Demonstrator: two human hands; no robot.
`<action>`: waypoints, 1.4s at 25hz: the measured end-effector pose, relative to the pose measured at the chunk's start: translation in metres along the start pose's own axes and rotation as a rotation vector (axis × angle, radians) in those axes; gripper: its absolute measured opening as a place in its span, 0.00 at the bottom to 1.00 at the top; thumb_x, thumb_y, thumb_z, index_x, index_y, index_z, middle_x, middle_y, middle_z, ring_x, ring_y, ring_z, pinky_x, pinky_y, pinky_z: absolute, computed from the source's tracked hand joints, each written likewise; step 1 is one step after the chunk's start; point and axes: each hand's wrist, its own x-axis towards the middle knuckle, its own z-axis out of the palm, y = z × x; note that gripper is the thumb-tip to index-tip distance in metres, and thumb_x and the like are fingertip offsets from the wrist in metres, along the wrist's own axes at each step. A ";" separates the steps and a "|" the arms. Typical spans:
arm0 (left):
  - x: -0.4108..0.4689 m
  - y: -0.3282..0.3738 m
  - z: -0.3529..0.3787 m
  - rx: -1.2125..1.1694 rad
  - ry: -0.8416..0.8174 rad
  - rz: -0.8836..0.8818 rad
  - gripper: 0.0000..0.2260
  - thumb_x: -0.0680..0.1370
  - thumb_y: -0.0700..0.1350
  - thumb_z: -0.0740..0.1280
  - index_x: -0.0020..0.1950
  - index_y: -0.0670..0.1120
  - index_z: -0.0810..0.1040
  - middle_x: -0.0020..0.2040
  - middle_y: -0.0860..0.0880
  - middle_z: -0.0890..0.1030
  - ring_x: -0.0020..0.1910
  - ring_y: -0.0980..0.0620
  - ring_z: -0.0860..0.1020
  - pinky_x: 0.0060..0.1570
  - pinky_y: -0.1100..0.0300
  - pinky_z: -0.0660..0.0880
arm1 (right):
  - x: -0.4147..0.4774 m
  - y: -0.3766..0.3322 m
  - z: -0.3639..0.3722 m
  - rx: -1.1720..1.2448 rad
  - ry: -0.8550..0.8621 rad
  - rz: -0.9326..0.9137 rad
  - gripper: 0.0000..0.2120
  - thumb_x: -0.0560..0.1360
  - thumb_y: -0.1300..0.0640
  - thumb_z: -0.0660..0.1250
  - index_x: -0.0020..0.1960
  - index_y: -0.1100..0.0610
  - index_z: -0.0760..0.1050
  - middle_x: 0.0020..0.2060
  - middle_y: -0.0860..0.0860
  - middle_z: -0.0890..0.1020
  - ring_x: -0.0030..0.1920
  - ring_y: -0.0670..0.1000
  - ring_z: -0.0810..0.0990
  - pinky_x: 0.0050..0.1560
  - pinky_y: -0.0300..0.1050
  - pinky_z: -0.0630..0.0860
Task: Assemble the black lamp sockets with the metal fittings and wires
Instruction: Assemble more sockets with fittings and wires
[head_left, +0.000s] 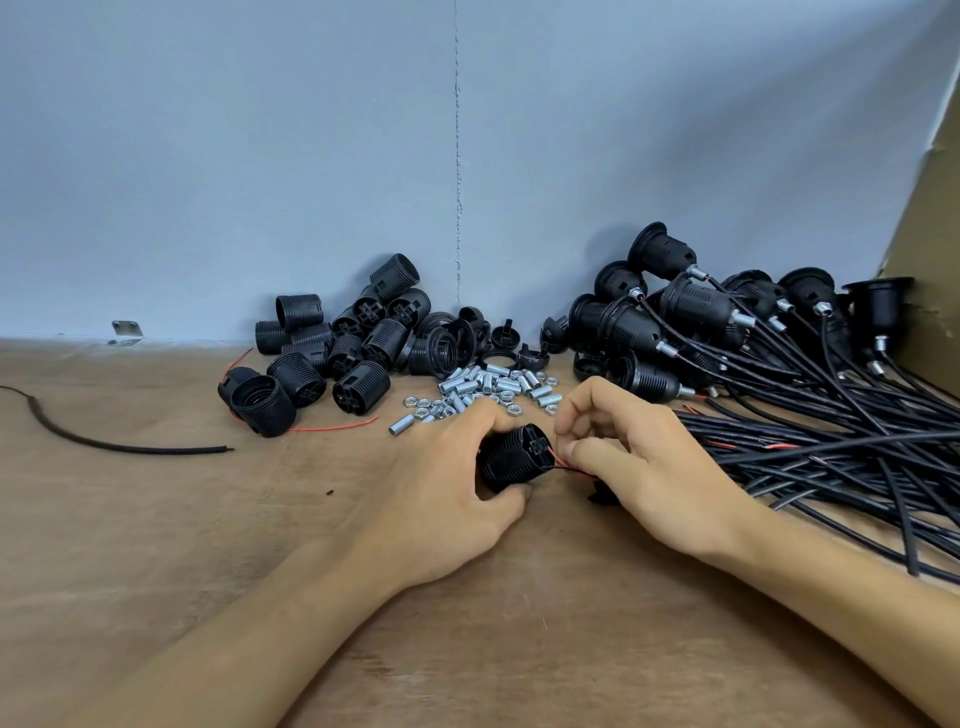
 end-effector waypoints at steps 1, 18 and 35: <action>0.000 0.000 0.000 -0.003 -0.005 0.004 0.14 0.67 0.60 0.68 0.50 0.70 0.69 0.53 0.70 0.77 0.50 0.67 0.78 0.49 0.74 0.71 | 0.001 -0.001 -0.003 -0.014 -0.034 -0.005 0.02 0.74 0.59 0.68 0.46 0.54 0.76 0.40 0.53 0.81 0.32 0.45 0.74 0.36 0.36 0.70; 0.002 -0.001 -0.005 -0.065 0.025 0.078 0.17 0.71 0.39 0.75 0.55 0.56 0.77 0.55 0.63 0.79 0.53 0.61 0.78 0.54 0.67 0.71 | 0.008 0.003 -0.010 -0.015 -0.268 0.138 0.11 0.79 0.54 0.68 0.41 0.59 0.78 0.32 0.53 0.78 0.35 0.47 0.73 0.41 0.39 0.69; 0.002 0.001 -0.004 -0.067 0.064 0.123 0.19 0.70 0.41 0.73 0.56 0.59 0.76 0.56 0.62 0.80 0.54 0.61 0.79 0.56 0.61 0.73 | 0.008 -0.003 -0.004 0.105 -0.164 0.249 0.16 0.72 0.51 0.70 0.28 0.52 0.70 0.31 0.53 0.69 0.36 0.51 0.67 0.45 0.49 0.64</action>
